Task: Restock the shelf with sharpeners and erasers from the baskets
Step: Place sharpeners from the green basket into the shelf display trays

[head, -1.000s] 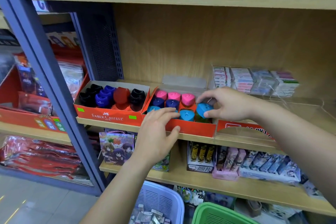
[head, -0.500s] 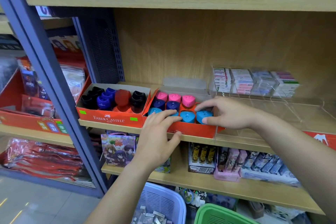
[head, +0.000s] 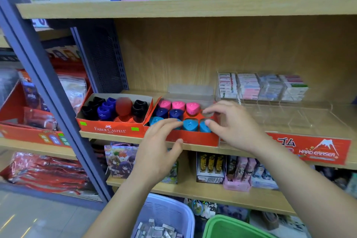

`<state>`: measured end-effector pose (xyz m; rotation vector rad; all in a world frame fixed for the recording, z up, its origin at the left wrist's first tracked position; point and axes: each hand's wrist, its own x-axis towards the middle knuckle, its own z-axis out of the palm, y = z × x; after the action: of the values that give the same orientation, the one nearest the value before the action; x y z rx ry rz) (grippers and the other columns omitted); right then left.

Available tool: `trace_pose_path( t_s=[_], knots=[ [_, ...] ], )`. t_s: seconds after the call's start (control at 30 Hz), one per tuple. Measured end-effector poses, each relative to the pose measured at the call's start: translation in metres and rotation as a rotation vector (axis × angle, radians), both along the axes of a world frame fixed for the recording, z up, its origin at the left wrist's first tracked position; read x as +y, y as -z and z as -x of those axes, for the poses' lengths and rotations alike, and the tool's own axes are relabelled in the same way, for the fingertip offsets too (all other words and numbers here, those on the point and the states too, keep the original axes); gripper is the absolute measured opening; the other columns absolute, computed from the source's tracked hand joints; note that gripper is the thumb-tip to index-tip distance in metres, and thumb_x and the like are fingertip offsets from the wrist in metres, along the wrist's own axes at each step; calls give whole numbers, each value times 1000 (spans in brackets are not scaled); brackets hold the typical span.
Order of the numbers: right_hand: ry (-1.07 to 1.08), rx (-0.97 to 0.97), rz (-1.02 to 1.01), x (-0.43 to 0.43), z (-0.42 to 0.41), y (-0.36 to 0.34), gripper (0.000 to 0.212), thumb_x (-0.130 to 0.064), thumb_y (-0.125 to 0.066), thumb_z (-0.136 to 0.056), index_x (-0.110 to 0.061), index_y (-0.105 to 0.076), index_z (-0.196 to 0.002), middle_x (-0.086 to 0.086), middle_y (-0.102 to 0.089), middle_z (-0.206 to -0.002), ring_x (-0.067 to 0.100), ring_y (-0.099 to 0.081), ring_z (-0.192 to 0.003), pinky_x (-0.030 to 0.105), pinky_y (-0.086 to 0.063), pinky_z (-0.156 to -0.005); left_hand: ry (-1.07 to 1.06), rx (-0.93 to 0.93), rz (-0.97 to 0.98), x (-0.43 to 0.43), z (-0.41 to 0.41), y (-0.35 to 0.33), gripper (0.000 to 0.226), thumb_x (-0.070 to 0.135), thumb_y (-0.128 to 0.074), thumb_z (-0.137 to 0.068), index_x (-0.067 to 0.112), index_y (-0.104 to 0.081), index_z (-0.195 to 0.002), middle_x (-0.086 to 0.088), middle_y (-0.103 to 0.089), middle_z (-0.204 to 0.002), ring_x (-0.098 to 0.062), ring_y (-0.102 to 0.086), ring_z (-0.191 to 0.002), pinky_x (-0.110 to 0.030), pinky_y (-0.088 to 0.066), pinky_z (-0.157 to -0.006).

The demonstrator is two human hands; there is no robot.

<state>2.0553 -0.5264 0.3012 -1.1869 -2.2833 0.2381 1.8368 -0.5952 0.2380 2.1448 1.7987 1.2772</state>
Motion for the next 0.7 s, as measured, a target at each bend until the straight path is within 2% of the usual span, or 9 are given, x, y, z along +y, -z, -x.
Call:
trace_pose_path(
  t_s=[0.07, 0.17, 0.27, 0.37, 0.47, 0.53, 0.6, 0.7],
  knots=[
    [14, 136, -6, -25, -10, 6, 24, -33, -69, -91, -33, -71, -116, -21, -62, -107, 1, -56, -103, 24, -44, -91, -32, -86, -36, -18, -5, 0, 36, 16, -69, -92, 29, -66, -126, 21, -60, -126, 3, -50, -122, -15, -35, -105],
    [6, 253, 21, -67, -30, 32, 19, -29, -73, -88, -31, -73, -107, -22, -64, -99, 0, -59, -92, 13, -42, -81, -26, -206, 50, -49, -18, 17, 32, 12, -70, -92, 29, -68, -118, 24, -63, -113, 6, -57, -105, -5, -39, -86],
    [15, 245, 115, -105, -54, 79, 23, -27, -75, -86, -29, -72, -109, -24, -61, -94, 0, -58, -83, 12, -42, -76, 2, -207, 264, -72, -36, 56, 28, 14, -70, -92, 31, -68, -114, 19, -66, -109, 3, -61, -96, -12, -45, -76],
    [64, 99, 311, -130, -76, 134, 30, -35, -70, -90, -28, -68, -120, -18, -63, -107, 2, -58, -92, 23, -47, -85, 31, -189, 553, -89, -59, 108, 27, 17, -69, -93, 35, -62, -111, 12, -67, -113, 3, -63, -91, -23, -49, -80],
    [165, -16, 515, -139, -96, 201, 39, -34, -69, -92, -26, -63, -130, -9, -65, -116, 10, -62, -97, 33, -51, -92, 94, 1, 747, -104, -80, 164, 37, 20, -68, -92, 22, -62, -128, 1, -64, -126, -16, -64, -104, -26, -46, -94],
    [236, -22, 635, -142, -107, 246, 43, -27, -70, -91, -21, -61, -133, -3, -67, -116, 15, -64, -97, 32, -50, -89, 172, 178, 842, -113, -91, 196, 50, 25, -66, -92, 19, -54, -140, -6, -57, -137, -24, -59, -121, -30, -43, -104],
    [285, -47, 759, -148, -115, 290, 44, -22, -70, -91, -16, -61, -134, 3, -69, -119, 20, -65, -102, 29, -48, -89, 228, 332, 922, -123, -97, 220, 60, 29, -63, -94, 18, -43, -150, -8, -48, -148, -27, -48, -135, -33, -37, -113],
    [312, -129, 927, -155, -119, 351, 47, -22, -69, -93, -15, -59, -137, 6, -66, -129, 24, -63, -113, 31, -47, -96, 242, 543, 931, -134, -99, 246, 72, 34, -61, -94, 17, -29, -157, -6, -35, -158, -28, -37, -143, -39, -34, -116]
  ],
)
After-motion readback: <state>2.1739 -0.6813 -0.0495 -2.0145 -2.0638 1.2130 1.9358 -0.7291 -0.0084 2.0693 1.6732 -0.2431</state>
